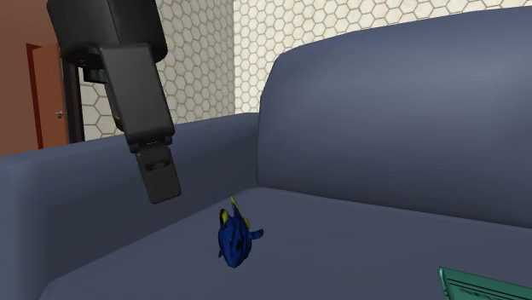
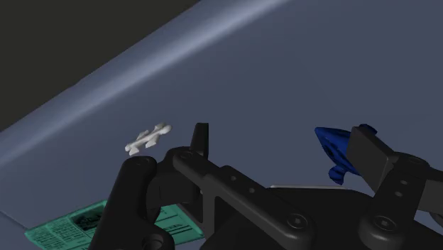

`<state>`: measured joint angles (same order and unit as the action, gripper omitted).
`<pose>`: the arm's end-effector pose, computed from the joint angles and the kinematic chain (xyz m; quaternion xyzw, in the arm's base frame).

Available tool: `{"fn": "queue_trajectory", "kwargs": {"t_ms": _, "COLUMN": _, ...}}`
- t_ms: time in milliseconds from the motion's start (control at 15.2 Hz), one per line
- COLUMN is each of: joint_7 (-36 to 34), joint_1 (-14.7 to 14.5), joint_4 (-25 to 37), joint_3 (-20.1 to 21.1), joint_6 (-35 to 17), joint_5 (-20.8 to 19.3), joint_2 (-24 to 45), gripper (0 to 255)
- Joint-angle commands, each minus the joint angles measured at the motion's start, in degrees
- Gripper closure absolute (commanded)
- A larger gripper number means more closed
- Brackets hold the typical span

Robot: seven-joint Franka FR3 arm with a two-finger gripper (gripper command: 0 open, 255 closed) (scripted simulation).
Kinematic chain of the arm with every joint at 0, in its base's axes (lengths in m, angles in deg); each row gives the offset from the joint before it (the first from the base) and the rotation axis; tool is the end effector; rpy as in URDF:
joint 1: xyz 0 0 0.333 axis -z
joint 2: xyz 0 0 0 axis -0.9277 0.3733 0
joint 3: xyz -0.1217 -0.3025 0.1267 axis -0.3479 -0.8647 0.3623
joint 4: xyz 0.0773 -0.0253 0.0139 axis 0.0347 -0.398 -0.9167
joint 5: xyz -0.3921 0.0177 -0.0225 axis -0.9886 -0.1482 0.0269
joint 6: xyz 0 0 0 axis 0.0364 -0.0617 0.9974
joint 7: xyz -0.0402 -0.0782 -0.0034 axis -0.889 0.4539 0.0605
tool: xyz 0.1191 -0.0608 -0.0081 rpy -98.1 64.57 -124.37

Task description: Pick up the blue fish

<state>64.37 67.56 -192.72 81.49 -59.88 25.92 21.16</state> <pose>0.2836 0.0134 0.6388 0.9941 0.0323 0.1004 0.0243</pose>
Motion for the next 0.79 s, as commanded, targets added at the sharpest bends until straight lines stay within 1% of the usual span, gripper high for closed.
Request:
{"fn": "queue_trajectory", "kwargs": {"t_ms": 0, "joint_7": 0.0, "joint_1": 0.0, "joint_4": 0.0, "joint_3": 0.0, "joint_6": 0.0, "joint_5": 0.0, "joint_2": 0.0, "gripper": 0}}
{"fn": "queue_trajectory", "kwargs": {"t_ms": 330, "joint_7": -6.0, "joint_1": -0.08, "joint_4": 2.94, "joint_3": 2.72, "joint_6": -3.43, "joint_5": 3.73, "joint_2": 10.21, "gripper": 0}}
{"fn": "queue_trajectory", "kwargs": {"t_ms": 726, "joint_7": -12.54, "joint_1": -0.25, "joint_4": 8.51, "joint_3": 5.4, "joint_6": -6.81, "joint_5": 7.53, "joint_2": 23.28, "gripper": 0}}
